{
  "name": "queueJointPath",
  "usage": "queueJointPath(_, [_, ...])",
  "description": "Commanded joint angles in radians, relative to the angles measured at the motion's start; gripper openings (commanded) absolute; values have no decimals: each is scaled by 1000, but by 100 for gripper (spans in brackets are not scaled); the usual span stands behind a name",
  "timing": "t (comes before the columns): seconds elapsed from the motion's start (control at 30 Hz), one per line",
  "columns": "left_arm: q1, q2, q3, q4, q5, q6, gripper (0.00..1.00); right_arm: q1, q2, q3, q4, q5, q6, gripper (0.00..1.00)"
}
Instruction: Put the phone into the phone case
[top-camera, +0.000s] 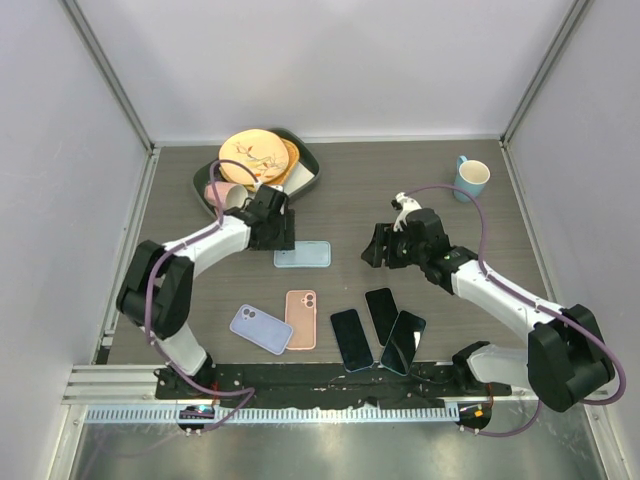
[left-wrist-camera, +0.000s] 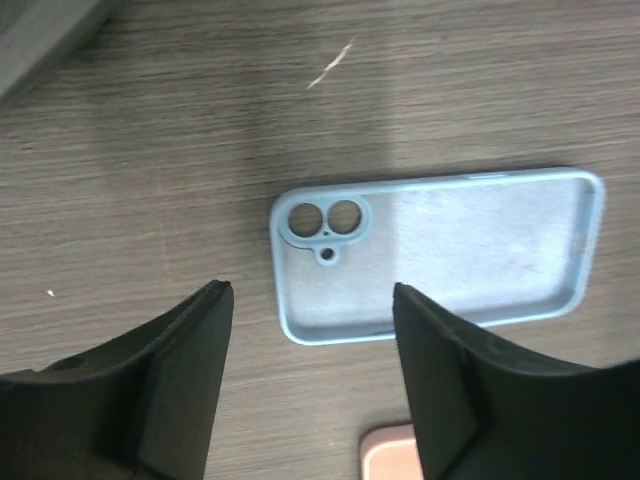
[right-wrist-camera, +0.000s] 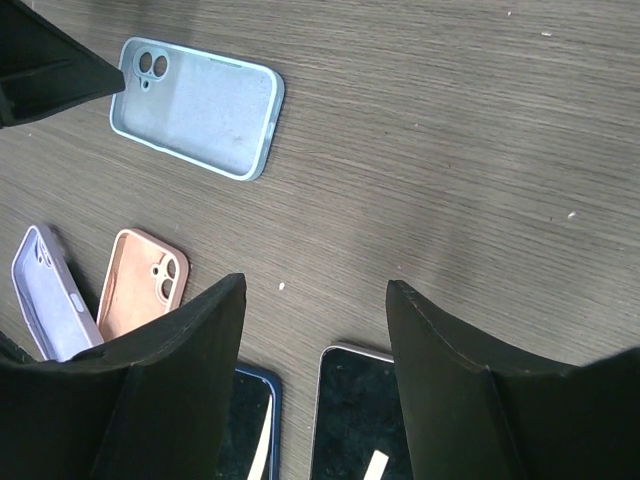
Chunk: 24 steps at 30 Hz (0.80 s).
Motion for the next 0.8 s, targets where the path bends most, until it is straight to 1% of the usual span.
queueJointPath(0.0, [-15,-152,-54,90,77,32,71,-3,-31,4,-9,-17,13,64])
queueJointPath(0.03, [-17,-173,-70,111,123,32,75,-3,-39,1,-30,-17,14,64])
queueJointPath(0.13, [-20,-247,-133,188,216,18,79,-4,-73,-13,-75,-18,19,64])
queueJointPath(0.17, [-26,-262,-157,225,274,12,79,-3,-85,-19,-82,-17,22,64])
queueJointPath(0.23, [-39,-281,-177,252,327,-2,79,-3,-119,-47,-99,-38,33,64])
queueJointPath(0.33, [-90,-272,-183,268,391,-3,79,2,-165,-77,-124,-98,60,64])
queueJointPath(0.47, [-171,-221,-191,298,444,4,78,43,-230,-122,-161,-121,108,64])
queueJointPath(0.6, [-210,-171,-205,357,503,-23,78,158,-283,-169,-185,-94,183,64])
queueJointPath(0.63, [-214,-162,-216,386,528,-31,78,231,-286,-177,-181,-66,224,64])
queueJointPath(0.7, [-225,-149,-235,427,543,-66,78,299,-284,-200,-164,-52,281,63])
queueJointPath(0.73, [-231,-145,-257,473,560,-75,78,363,-281,-209,-152,-54,306,63])
queueJointPath(0.77, [-231,-138,-262,486,566,-83,78,393,-278,-217,-136,-46,358,63])
